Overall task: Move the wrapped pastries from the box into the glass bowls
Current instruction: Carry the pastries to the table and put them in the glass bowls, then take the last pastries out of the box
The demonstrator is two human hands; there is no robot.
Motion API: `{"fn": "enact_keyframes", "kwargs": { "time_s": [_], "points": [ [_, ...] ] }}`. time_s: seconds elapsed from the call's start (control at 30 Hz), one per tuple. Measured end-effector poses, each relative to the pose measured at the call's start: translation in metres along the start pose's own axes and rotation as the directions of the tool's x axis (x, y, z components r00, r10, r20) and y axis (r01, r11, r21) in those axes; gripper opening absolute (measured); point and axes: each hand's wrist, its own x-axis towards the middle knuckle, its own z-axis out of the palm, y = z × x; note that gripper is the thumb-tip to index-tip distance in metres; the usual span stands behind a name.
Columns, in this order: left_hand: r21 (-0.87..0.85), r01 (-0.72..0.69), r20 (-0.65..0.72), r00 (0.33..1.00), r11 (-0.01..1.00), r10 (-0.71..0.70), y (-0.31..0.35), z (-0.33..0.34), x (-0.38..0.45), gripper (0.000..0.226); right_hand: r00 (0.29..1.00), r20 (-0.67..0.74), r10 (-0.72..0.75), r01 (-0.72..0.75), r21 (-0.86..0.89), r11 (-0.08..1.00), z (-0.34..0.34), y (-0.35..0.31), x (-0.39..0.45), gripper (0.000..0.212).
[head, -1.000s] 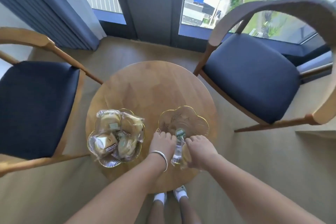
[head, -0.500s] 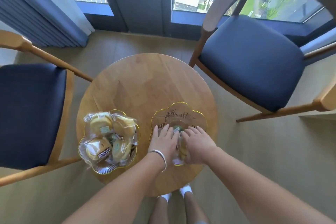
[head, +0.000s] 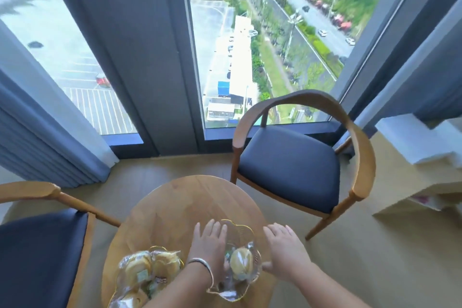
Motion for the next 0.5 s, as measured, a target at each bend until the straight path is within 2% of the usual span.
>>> {"fn": "enact_keyframes", "kwargs": {
  "time_s": [0.1,0.23,0.4,0.5],
  "points": [
    [0.029,-0.047,-0.099,0.994,0.998,0.049,0.01,-0.036,0.002,0.085,0.99,-0.091,0.109,-0.109,0.002,0.994,-0.025,0.008,-0.023,0.094],
    [0.05,-0.137,-0.242,0.959,0.989,0.145,0.033,-0.079,0.006,0.087,0.936,-0.227,0.27,-0.267,0.045,0.963,-0.051,0.027,-0.06,0.095],
    [0.114,-0.279,-0.357,0.884,0.953,0.302,0.087,-0.116,0.01,0.086,0.81,-0.356,0.466,-0.443,0.148,0.884,-0.068,0.063,-0.118,0.097],
    [0.148,-0.391,-0.375,0.828,0.908,0.417,0.134,-0.132,0.007,0.086,0.704,-0.415,0.576,-0.542,0.211,0.814,-0.071,0.092,-0.163,0.097]
  ]
}}
